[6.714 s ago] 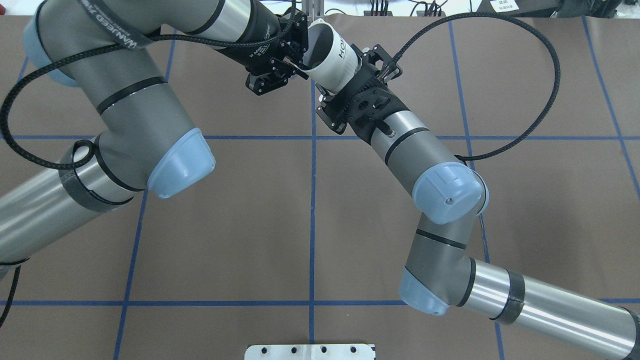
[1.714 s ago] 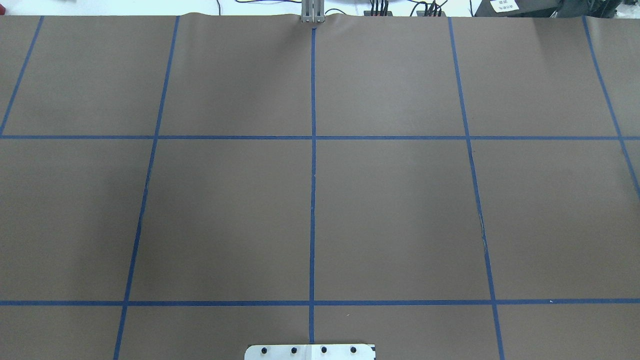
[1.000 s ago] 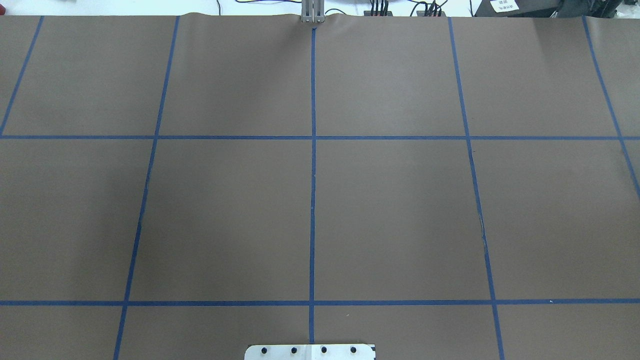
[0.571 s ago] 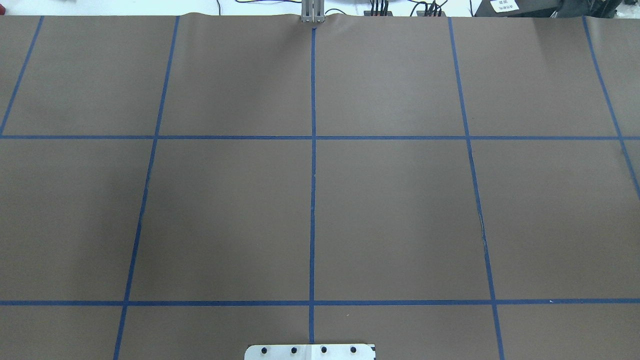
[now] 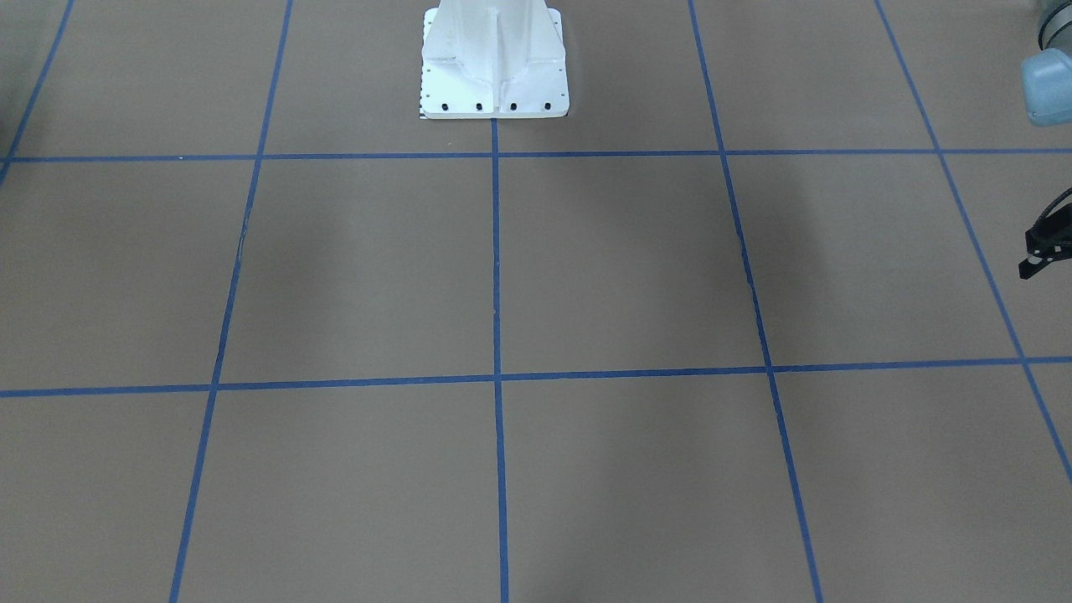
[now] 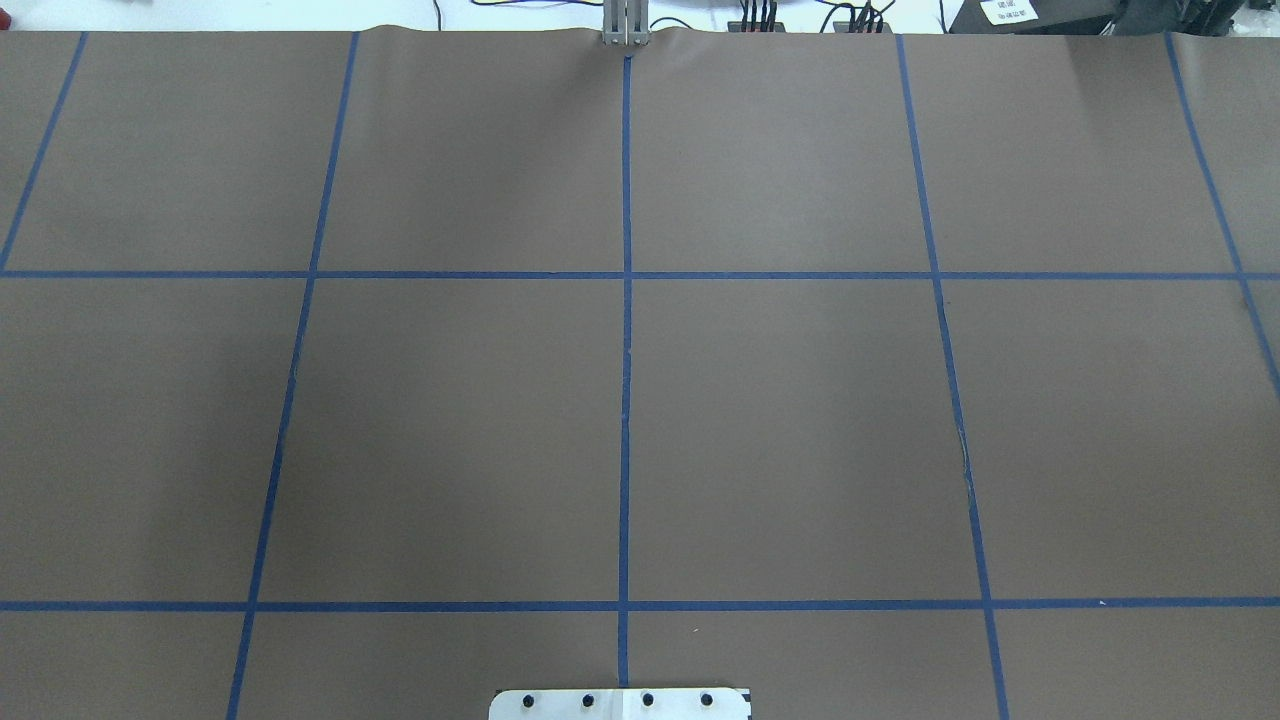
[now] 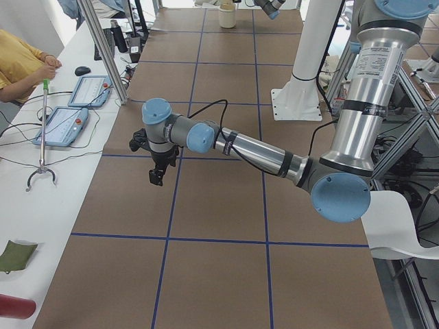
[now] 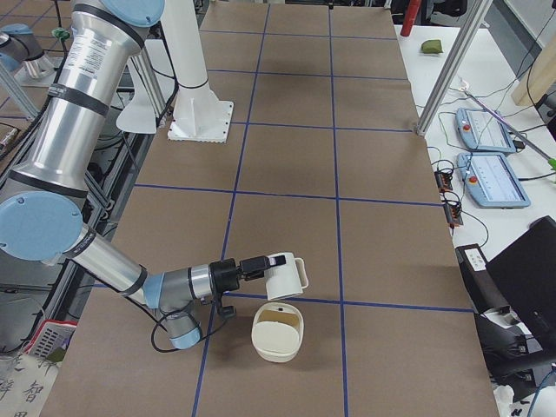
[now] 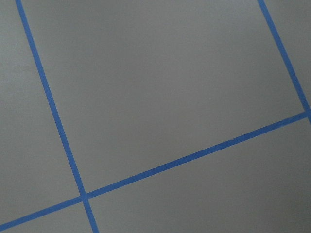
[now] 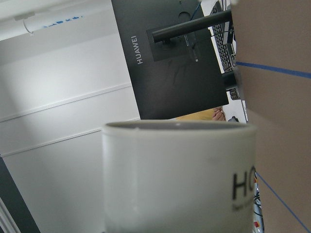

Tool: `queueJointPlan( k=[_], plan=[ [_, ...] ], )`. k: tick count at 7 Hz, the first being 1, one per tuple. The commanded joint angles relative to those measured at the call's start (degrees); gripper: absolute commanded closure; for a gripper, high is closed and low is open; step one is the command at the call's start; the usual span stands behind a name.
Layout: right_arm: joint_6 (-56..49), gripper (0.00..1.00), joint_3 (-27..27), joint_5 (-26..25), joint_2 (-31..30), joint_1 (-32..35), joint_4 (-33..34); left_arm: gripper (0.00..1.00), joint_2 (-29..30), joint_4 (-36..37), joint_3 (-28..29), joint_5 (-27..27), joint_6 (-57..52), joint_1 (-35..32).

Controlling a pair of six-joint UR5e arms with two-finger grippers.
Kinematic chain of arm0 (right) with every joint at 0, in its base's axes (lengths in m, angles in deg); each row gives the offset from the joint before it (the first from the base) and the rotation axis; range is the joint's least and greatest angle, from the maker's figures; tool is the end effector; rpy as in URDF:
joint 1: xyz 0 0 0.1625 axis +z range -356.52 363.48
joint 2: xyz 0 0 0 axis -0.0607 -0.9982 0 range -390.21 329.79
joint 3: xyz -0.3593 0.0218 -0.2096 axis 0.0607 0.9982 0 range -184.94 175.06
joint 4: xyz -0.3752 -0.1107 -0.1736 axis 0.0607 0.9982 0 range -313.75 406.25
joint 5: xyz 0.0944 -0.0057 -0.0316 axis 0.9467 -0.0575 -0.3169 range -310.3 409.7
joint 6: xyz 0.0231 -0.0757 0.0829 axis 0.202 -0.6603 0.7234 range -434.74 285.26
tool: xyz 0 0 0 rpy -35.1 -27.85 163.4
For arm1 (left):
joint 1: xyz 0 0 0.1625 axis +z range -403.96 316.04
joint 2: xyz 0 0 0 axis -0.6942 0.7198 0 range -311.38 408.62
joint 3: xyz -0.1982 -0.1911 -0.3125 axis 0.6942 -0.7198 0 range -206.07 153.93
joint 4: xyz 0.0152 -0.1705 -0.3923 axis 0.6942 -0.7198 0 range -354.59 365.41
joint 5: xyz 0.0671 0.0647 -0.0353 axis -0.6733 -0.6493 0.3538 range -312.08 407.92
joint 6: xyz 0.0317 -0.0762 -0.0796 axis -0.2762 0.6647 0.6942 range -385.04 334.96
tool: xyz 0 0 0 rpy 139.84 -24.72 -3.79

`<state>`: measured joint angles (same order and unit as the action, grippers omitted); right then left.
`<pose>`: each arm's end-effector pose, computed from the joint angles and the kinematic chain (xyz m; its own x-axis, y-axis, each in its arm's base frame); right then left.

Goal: Left arm hands cup to right arm to dump lemon

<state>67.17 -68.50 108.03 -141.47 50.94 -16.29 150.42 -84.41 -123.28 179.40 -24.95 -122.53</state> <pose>0.0131 -0.2718 0.7302 -0.8704 0.0421 0.4905 -0.4623 0.2728 -0.8437 0.0612 -0.5914 0.4868 0.6922 0.3565 -0.6275 -0.1864 0.9283 0.3218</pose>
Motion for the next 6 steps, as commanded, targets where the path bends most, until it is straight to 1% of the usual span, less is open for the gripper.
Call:
queueJointPlan(
  k=[1,2,6],
  plan=[
    [5.7,1.0,1.1,-0.8,0.3,0.0,-2.7,0.0,0.1,0.0,0.1,-0.1,0.0,0.0],
    [9.3,1.0,1.3,-2.8,0.3,0.0,-3.0,0.0,0.4,0.1,0.1,-0.1,0.0,0.0],
    [18.9,1.0,3.4,-4.8,0.5,0.0,-5.9,0.0,0.4,0.1,0.0,-0.1,0.0,0.0]
  ],
)
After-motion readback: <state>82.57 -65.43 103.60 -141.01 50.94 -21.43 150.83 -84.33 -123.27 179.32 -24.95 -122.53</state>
